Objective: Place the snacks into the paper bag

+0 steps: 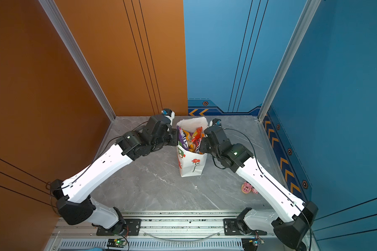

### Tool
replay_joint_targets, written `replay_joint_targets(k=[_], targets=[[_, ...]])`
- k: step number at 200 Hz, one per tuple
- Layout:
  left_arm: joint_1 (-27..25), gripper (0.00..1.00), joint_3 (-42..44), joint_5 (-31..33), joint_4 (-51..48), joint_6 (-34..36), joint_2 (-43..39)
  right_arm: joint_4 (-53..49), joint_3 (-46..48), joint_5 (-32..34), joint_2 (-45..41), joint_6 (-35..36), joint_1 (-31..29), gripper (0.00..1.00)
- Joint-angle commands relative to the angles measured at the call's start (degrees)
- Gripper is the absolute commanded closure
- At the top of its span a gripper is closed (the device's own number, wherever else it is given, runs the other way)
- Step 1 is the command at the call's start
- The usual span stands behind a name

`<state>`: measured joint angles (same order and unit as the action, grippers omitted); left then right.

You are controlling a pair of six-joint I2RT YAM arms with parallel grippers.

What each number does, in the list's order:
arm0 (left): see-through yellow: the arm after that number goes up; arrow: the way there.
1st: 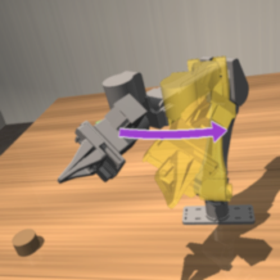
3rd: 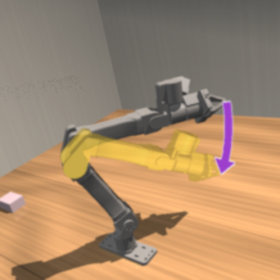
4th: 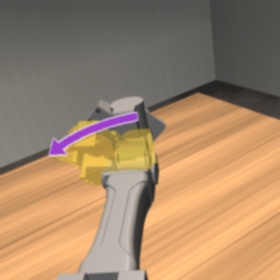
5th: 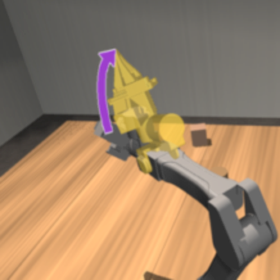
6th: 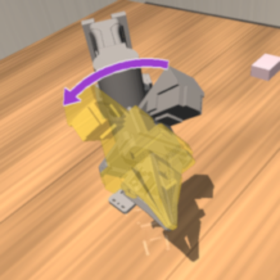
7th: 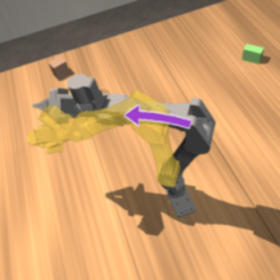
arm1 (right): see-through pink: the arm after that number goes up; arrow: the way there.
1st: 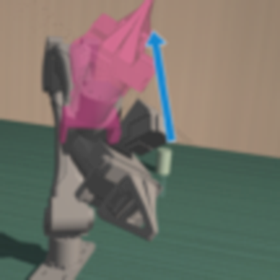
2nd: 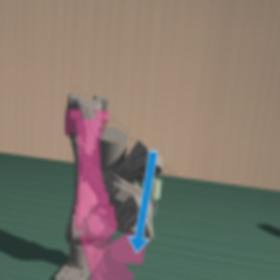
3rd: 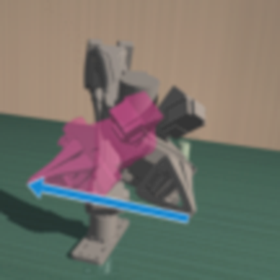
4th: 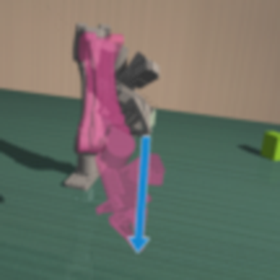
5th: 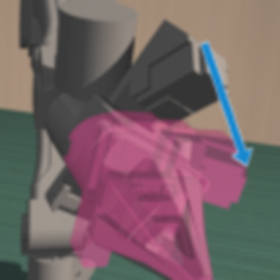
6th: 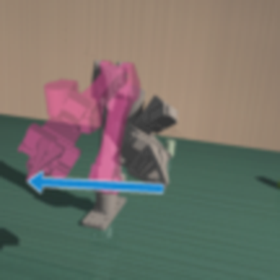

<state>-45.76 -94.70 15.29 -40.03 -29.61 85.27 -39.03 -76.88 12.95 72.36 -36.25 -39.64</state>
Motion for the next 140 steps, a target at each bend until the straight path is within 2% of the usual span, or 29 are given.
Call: replay_joint_targets(k=[1, 38, 98, 140], targets=[[2.5, 1.00, 5.6, -2.6, 6.0, -1.8, -2.0, 7.1, -1.8, 3.0, 2.7, 0.1, -2.9, 0.96], [4.5, 1.00, 11.5, -8.8, 5.8, -3.9, -2.2, 6.4, -1.7, 1.8, 8.1, -0.9, -4.9, 0.96], [4.5, 1.00, 9.2, -6.9, 7.5, -1.9, -5.3, 5.5, -3.7, 3.1, 6.4, -0.9, -6.5, 0.96], [4.6, 1.00, 8.9, -8.5, 8.0, -1.2, -3.4, 5.8, -2.2, 4.5, 4.9, -2.0, -9.0, 0.95]])
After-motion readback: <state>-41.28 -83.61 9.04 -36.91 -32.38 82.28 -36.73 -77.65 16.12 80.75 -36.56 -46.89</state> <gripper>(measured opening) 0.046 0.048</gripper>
